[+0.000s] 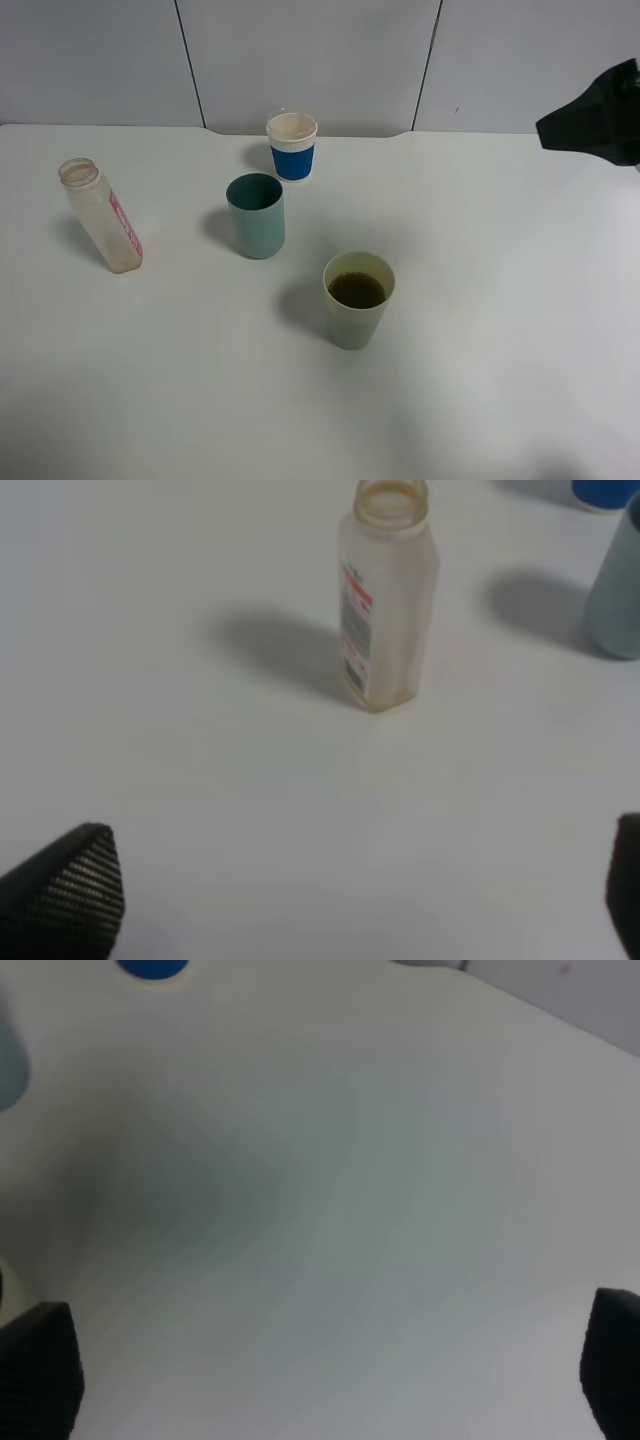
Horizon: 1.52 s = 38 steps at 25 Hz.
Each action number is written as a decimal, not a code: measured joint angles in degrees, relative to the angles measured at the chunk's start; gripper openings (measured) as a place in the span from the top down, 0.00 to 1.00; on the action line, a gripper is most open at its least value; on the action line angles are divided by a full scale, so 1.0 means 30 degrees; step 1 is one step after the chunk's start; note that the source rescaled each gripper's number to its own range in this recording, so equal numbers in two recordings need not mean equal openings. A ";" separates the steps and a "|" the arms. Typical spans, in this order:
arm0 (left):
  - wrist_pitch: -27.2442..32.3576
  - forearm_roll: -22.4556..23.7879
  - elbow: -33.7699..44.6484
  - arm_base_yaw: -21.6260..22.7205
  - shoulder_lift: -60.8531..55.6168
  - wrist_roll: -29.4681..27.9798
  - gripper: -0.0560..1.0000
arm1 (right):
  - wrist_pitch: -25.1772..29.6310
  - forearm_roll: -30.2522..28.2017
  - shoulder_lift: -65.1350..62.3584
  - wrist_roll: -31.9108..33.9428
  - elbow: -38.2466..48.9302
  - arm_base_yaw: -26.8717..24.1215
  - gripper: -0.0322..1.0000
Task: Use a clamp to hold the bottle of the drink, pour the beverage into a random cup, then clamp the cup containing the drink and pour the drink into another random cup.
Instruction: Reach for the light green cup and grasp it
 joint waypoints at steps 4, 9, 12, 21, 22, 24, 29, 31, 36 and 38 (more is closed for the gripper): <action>0.0000 0.0000 0.0000 0.0000 0.0000 0.0000 0.07 | -0.0557 -0.0008 0.1012 -0.0133 -0.0015 0.1043 0.00; 0.0000 0.0000 0.0000 0.0000 0.0000 0.0000 0.07 | -0.2258 -0.0008 0.1457 -0.0133 0.0501 0.2181 0.00; 0.0000 0.0000 0.0000 0.0000 0.0000 0.0000 0.07 | -0.3211 0.0008 0.1506 -0.0133 0.1261 0.2721 0.00; 0.0000 0.0000 0.0000 0.0000 0.0000 0.0000 0.07 | -0.5540 -0.2650 0.1684 0.2059 0.2120 0.5317 0.00; 0.0000 0.0000 0.0000 0.0000 0.0000 0.0000 0.07 | -0.5741 -0.3440 0.1684 0.2953 0.2120 0.5664 0.00; 0.0000 0.0000 0.0000 0.0000 0.0000 0.0000 0.07 | -0.6101 -0.5665 0.1684 0.5459 0.2120 0.6483 0.00; 0.0000 0.0000 0.0000 0.0000 0.0000 0.0000 0.07 | -0.7582 -1.1000 0.1684 1.1941 0.2351 0.7885 0.00; 0.0000 0.0000 0.0000 0.0000 0.0000 0.0000 0.07 | -0.8987 -1.3070 0.1684 1.4641 0.2969 0.8031 0.00; 0.0000 0.0000 0.0000 0.0000 0.0000 0.0000 0.07 | -1.1977 -1.8121 0.1684 2.0648 0.4881 0.8030 0.00; 0.0000 0.0000 0.0000 0.0000 0.0000 0.0000 0.07 | -1.3097 -2.0557 0.1684 2.2950 0.5473 0.8030 0.00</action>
